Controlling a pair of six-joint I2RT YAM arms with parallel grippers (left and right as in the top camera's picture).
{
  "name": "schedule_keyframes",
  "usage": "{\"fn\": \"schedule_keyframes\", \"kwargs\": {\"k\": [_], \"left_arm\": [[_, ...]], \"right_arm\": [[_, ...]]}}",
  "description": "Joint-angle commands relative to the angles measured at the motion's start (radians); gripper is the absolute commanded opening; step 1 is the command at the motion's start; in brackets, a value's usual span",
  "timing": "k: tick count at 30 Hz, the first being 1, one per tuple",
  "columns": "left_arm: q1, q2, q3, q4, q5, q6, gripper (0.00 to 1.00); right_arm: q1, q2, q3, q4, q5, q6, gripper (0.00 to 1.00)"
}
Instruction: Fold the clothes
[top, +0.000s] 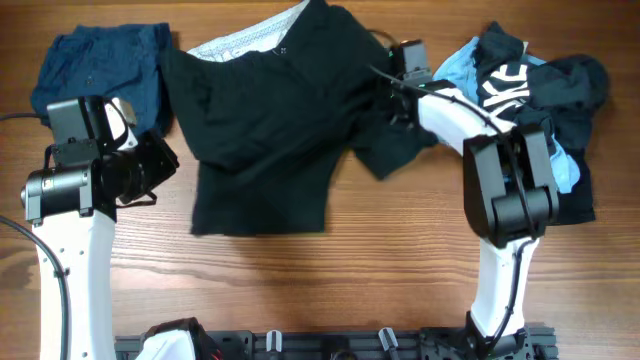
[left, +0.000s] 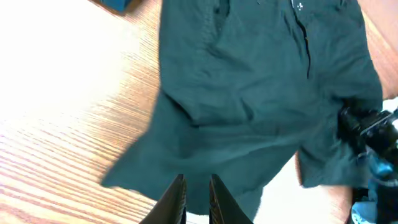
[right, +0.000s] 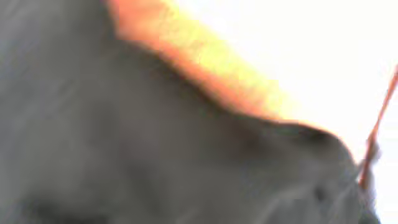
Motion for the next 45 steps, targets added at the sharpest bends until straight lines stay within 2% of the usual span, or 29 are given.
{"fn": "schedule_keyframes", "kwargs": {"k": [1,4,6,7,9,11,12,13,14,15,16,20,23,26,29,35,38,41,44,45], "left_arm": [[-0.006,-0.001,0.021,-0.002,0.004,0.012,0.13],[-0.006,0.0,0.021,-0.002,-0.007,0.012,0.13],[-0.006,0.006,0.021,0.005,-0.016,0.012,0.14],[-0.006,0.013,0.021,0.011,-0.023,0.012,0.14],[-0.006,0.032,0.021,0.034,-0.023,0.012,0.14],[-0.006,0.06,0.021,0.074,-0.023,0.013,0.14],[-0.006,0.083,0.021,0.11,-0.023,0.013,0.14],[-0.006,0.114,0.021,0.155,-0.023,0.024,0.15],[-0.011,0.167,0.021,0.22,-0.022,0.073,0.22],[-0.021,0.225,0.021,0.281,-0.021,0.114,0.33],[-0.028,0.278,0.021,0.335,-0.021,0.15,0.45],[-0.043,0.468,0.034,0.565,0.031,0.196,0.76],[-0.044,0.593,0.106,0.652,0.07,0.213,0.83],[-0.054,0.719,0.248,0.628,0.067,0.306,0.84],[-0.056,0.802,0.351,0.605,0.057,0.353,0.85],[-0.084,0.883,0.394,0.627,0.049,0.424,0.82],[-0.105,0.918,0.394,0.595,0.036,0.485,0.8],[-0.115,0.94,0.394,0.596,0.003,0.488,0.79],[-0.115,0.95,0.394,0.572,0.001,0.488,0.66],[-0.115,0.953,0.394,0.55,-0.005,0.487,0.37]], "right_arm": [[-0.108,0.157,0.031,0.02,0.05,-0.045,0.04],[-0.143,0.158,0.154,-0.003,-0.032,-0.084,0.04],[-0.148,0.157,0.293,-0.136,-0.109,-0.118,0.04],[-0.148,0.157,0.373,-0.234,-0.14,-0.131,0.09],[-0.143,0.155,0.526,-0.435,-0.219,-0.165,0.63],[-0.139,0.15,0.652,-0.615,-0.307,-0.173,0.87],[-0.135,0.145,0.724,-0.726,-0.374,-0.178,0.92],[-0.129,0.139,0.785,-0.828,-0.468,-0.204,0.93],[-0.111,0.127,0.838,-0.936,-0.602,-0.256,0.94],[-0.094,0.114,0.846,-0.993,-0.637,-0.271,0.94],[-0.073,0.1,0.846,-1.048,-0.642,-0.275,0.93],[0.015,0.092,0.846,-1.21,-0.637,-0.277,0.88],[0.098,0.092,0.846,-1.255,-0.609,-0.249,0.86],[0.194,0.091,0.846,-1.229,-0.465,-0.1,0.85],[0.235,0.086,0.846,-1.197,-0.423,-0.018,0.84],[0.25,0.01,0.846,-1.191,-0.425,-0.008,0.78],[0.247,-0.078,0.846,-1.192,-0.421,-0.042,0.83],[0.238,-0.192,0.846,-1.23,-0.416,-0.071,0.86],[0.238,-0.25,0.846,-1.338,-0.393,-0.075,0.83],[0.237,-0.266,0.846,-1.382,-0.354,-0.067,0.8]]}}
